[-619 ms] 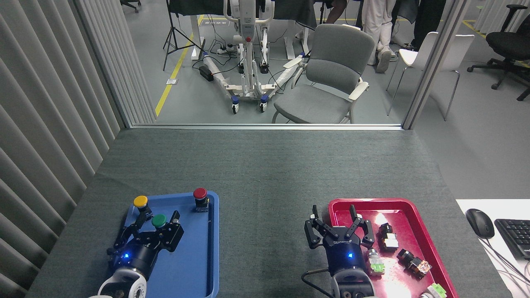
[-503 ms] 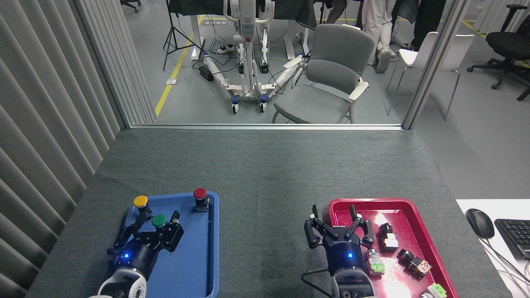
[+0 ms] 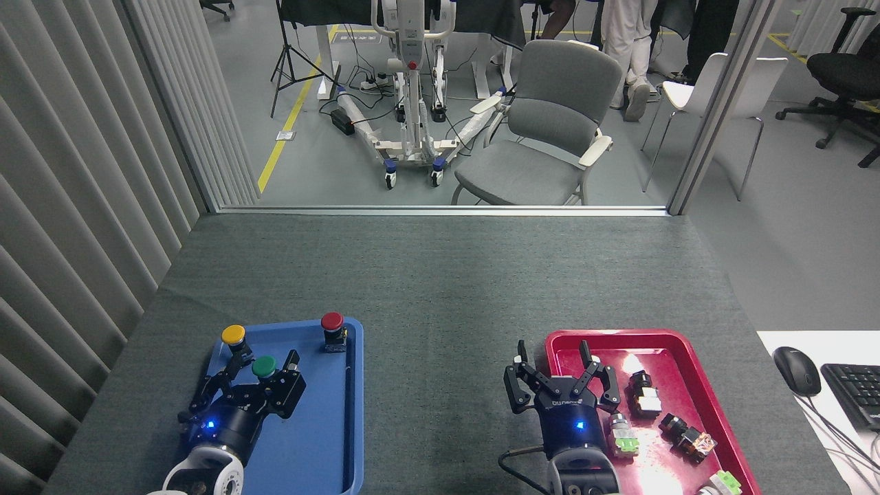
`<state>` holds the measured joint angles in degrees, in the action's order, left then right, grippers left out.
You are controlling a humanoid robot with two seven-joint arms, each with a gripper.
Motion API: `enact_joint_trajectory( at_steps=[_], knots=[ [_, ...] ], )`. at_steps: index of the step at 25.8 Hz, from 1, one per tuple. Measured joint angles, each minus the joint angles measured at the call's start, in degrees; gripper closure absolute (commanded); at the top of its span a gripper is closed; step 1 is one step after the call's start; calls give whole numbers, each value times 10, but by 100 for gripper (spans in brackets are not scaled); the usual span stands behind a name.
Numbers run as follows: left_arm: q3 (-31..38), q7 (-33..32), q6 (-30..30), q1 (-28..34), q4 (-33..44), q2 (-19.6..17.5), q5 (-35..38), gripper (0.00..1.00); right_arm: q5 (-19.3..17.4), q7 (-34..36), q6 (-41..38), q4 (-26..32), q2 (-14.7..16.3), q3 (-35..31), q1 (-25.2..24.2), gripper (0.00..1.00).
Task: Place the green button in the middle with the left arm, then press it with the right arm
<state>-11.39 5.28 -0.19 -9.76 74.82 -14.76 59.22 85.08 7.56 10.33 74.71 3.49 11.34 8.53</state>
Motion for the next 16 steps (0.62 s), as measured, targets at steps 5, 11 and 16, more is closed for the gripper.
enact_joint_trajectory(
  at_steps=[5, 11, 16],
  knots=[
    [0, 4, 0, 11, 15, 2, 8, 0, 0, 0, -1, 0, 0, 0, 0, 0],
    [4, 16, -1, 55, 55, -1, 12, 0, 0, 0, -1, 0, 0, 0, 0, 0],
    [5, 18, -8, 70, 56, 0, 12, 0, 0, 0, -2, 0, 0, -1, 0, 0]
  ],
)
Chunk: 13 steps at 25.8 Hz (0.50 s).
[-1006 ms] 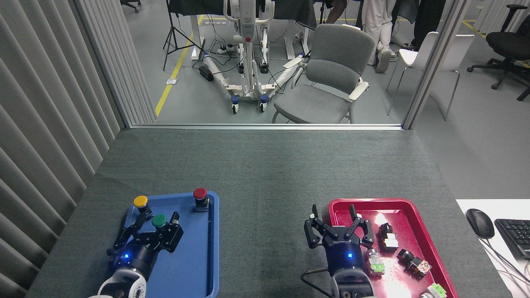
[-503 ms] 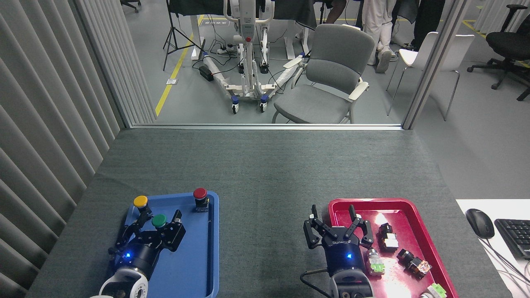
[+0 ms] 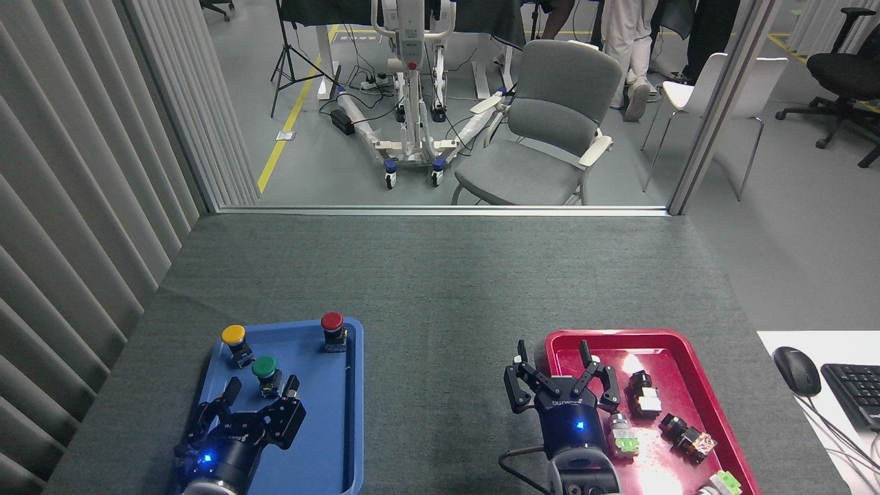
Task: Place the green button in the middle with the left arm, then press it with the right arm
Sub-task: 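Lower the left hand onto the green button and grasp it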
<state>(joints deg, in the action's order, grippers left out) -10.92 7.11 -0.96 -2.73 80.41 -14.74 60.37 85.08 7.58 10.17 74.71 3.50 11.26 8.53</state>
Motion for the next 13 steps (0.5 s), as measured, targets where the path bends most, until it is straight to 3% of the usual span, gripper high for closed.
enact_joint_trajectory(
  at_steps=[13],
  knots=[
    [0, 36, -28, -37, -124, 5, 1, 0, 0, 1, 0, 0, 0, 0, 0, 0]
  ],
)
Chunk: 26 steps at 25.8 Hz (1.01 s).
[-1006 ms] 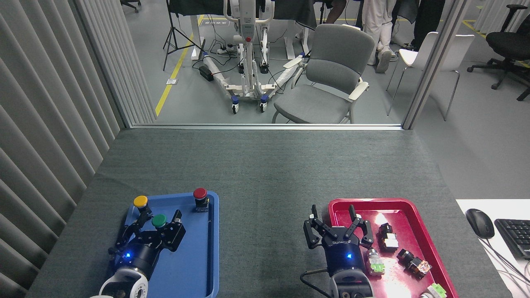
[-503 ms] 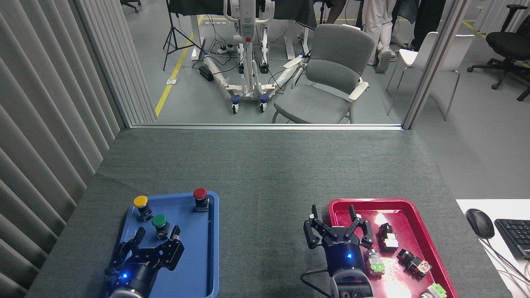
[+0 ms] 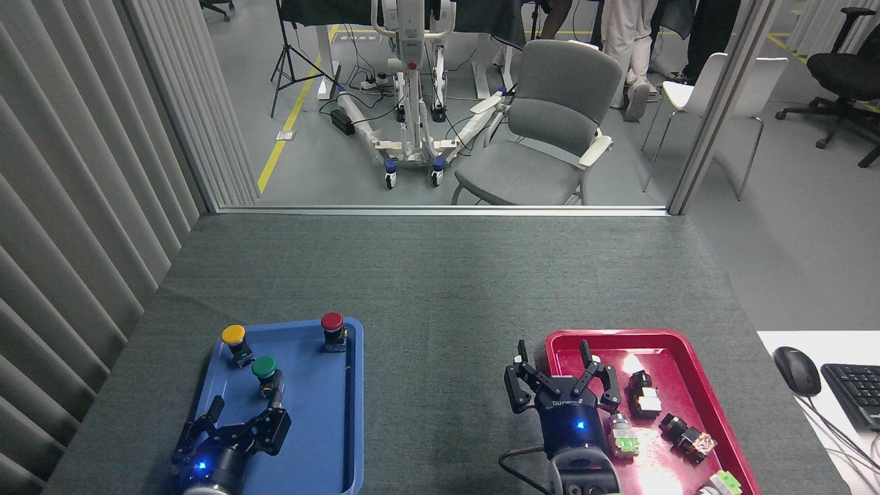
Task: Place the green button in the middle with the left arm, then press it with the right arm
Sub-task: 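Lower the left hand onto the green button and grasp it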
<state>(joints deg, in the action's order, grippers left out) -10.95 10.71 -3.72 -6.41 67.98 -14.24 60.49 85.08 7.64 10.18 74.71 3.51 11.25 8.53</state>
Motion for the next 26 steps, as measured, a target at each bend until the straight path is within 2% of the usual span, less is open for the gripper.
enact_joint_trajectory(
  at_steps=[15, 26],
  knots=[
    [-5, 3, -4, -48, -78, 15, 6, 0, 0, 0, 1, 0, 0, 0, -1, 0],
    [-6, 7, -36, -82, -115, 47, 94, 1, 0, 1, 0, 0, 0, 0, -1, 0]
  ],
)
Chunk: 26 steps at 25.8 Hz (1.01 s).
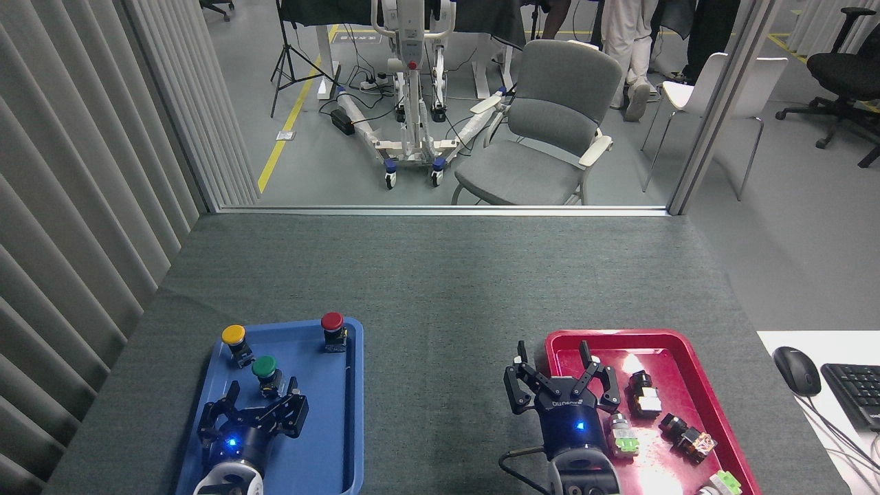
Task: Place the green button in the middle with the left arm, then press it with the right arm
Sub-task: 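Lower the left hand onto the green button and grasp it, then lift the green button with the left hand and carry it toward the table middle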
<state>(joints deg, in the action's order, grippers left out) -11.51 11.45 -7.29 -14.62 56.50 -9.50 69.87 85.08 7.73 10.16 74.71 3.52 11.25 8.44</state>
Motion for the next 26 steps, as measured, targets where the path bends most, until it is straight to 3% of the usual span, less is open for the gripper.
enact_joint_trajectory(
  at_steps=[9, 20, 23, 26],
  knots=[
    [1, 4, -3, -45, -74, 10, 0, 5, 0, 1, -2, 0, 0, 0, -1, 0],
    [2, 26, -4, -59, -101, 12, 2, 40, 0, 3, 0, 0, 0, 0, 0, 0],
    [2, 27, -4, -59, -102, 13, 0, 43, 0, 1, 0, 0, 0, 0, 0, 0],
    [2, 27, -4, -59, -104, 12, 0, 63, 0, 0, 0, 0, 0, 0, 0, 0]
  ],
)
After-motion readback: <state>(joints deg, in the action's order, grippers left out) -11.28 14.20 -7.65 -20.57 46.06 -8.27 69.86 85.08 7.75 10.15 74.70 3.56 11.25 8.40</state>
